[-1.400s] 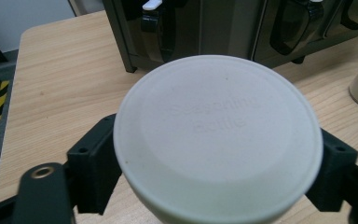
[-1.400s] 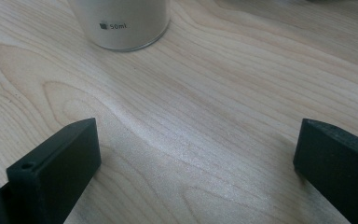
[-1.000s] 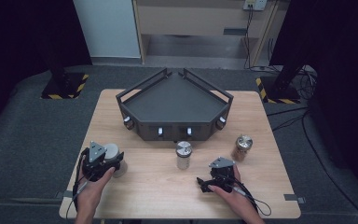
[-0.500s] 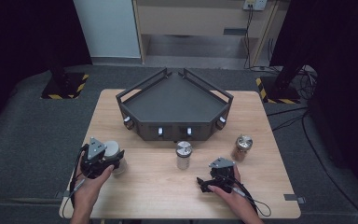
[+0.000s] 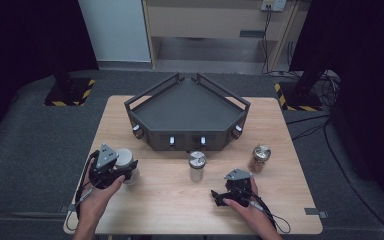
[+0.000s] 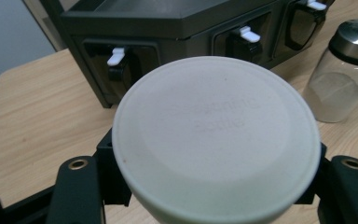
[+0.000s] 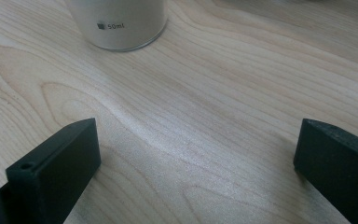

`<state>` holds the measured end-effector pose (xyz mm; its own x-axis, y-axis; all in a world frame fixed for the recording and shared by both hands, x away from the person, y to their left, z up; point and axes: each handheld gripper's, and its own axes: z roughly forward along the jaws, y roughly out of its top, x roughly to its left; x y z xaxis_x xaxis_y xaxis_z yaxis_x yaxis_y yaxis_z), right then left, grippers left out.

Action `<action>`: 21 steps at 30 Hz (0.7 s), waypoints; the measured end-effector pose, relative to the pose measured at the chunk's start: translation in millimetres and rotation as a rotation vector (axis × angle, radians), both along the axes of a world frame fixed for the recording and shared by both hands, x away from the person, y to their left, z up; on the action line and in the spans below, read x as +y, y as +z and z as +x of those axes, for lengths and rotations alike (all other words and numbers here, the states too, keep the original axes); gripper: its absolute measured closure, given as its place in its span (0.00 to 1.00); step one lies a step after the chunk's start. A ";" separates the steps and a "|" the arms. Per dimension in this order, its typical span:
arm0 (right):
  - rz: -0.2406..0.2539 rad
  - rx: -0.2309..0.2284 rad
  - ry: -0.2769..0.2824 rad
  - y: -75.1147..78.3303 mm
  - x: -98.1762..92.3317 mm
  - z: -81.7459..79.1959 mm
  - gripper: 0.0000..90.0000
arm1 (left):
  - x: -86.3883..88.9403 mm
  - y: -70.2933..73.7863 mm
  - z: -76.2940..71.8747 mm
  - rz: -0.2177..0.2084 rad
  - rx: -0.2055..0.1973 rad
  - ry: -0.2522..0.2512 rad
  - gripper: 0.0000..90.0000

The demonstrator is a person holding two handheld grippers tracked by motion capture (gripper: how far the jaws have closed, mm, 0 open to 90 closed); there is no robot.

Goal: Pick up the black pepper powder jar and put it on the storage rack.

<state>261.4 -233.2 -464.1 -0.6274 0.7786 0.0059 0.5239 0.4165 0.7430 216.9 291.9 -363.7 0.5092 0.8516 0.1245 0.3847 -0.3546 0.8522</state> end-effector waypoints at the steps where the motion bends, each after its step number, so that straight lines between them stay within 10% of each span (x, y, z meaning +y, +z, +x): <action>1: 0.000 0.000 0.000 0.0 0.0 0.0 0.01 | 0.0 0.0 0.0 0.000 0.000 0.000 0.36; 21: 0.000 0.000 0.001 -0.1 0.0 0.1 0.00 | 2.6 19.0 21.6 0.006 -0.009 -0.155 0.36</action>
